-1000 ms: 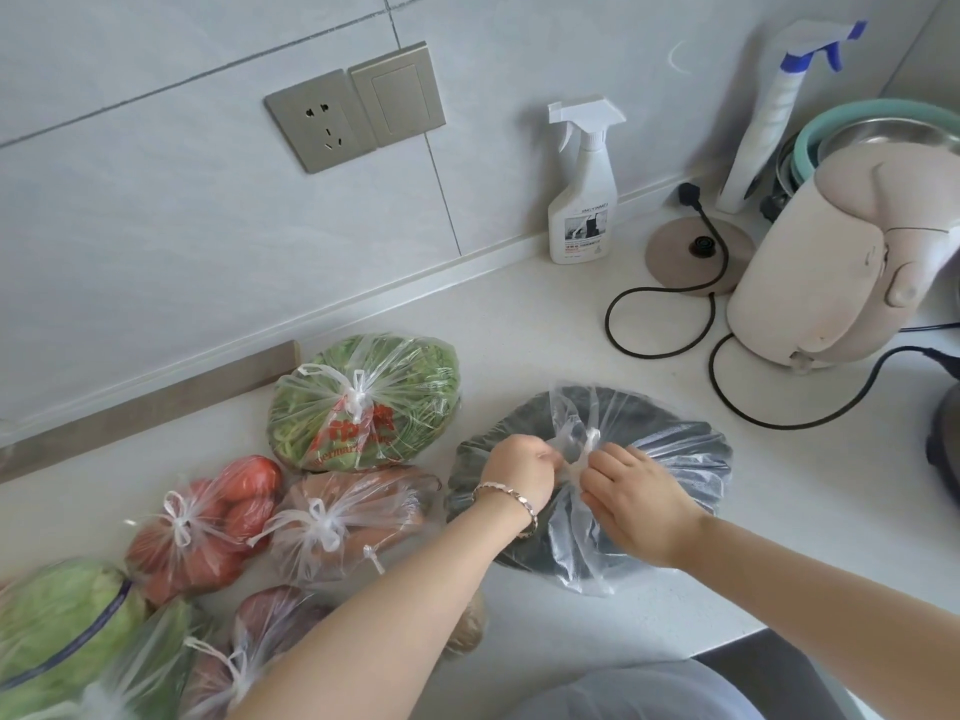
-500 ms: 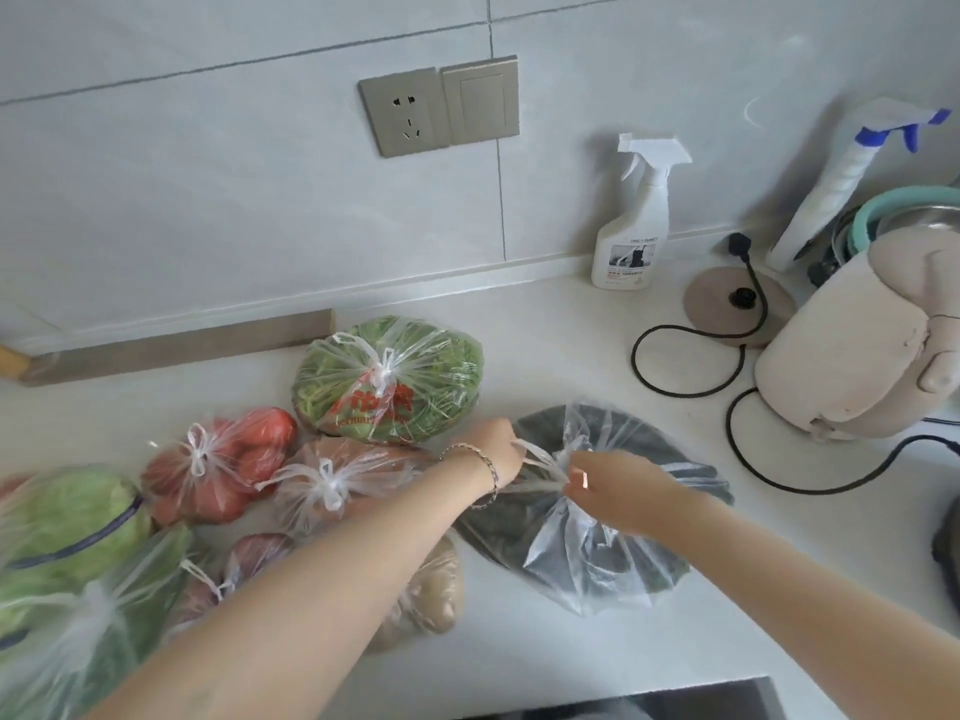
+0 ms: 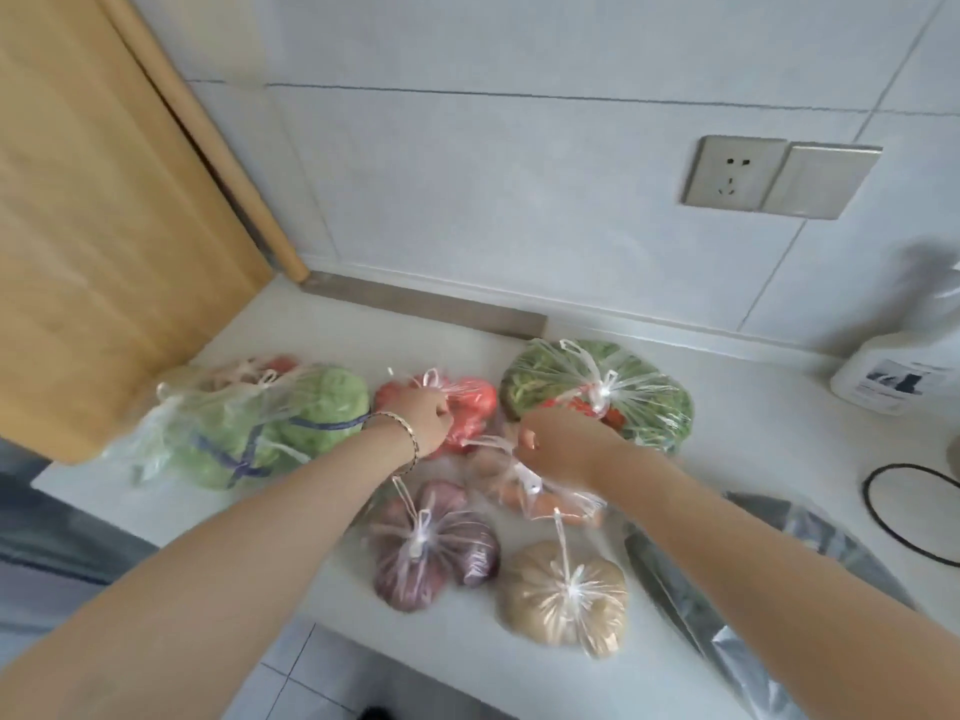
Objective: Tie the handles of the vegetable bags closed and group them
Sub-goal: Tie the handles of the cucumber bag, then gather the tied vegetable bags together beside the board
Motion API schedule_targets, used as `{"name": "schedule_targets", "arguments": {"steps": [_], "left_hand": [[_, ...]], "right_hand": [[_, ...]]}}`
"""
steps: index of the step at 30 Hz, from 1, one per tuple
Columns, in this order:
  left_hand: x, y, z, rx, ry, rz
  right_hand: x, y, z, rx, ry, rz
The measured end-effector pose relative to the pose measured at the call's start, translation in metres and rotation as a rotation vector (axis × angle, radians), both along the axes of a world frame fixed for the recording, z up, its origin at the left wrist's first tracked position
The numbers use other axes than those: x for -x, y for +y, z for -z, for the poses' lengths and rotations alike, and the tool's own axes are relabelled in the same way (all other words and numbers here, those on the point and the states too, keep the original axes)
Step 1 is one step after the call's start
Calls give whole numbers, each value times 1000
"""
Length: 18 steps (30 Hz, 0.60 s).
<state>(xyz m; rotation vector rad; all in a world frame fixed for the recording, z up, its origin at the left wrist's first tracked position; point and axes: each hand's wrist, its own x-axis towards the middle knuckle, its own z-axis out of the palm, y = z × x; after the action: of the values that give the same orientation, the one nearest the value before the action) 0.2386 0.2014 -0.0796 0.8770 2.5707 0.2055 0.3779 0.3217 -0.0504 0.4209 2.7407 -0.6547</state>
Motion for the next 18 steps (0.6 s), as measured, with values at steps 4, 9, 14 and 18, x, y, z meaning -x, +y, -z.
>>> {"name": "schedule_targets", "arguments": {"steps": [4,9,14,18], "left_hand": [[58,-82,0,-5,-19,-91],[125,-170,7,-111,-40,-183],[183,-221,9,-173,-5,-182],[235,-236,14,-141,-10,-183]], "right_hand": [[69,-61,4,-20,26,-65],[140,-130,20,-109,-1,-56],[188,-174,32,-98,-35,40],[234,-194,41,-37,18,114]]}}
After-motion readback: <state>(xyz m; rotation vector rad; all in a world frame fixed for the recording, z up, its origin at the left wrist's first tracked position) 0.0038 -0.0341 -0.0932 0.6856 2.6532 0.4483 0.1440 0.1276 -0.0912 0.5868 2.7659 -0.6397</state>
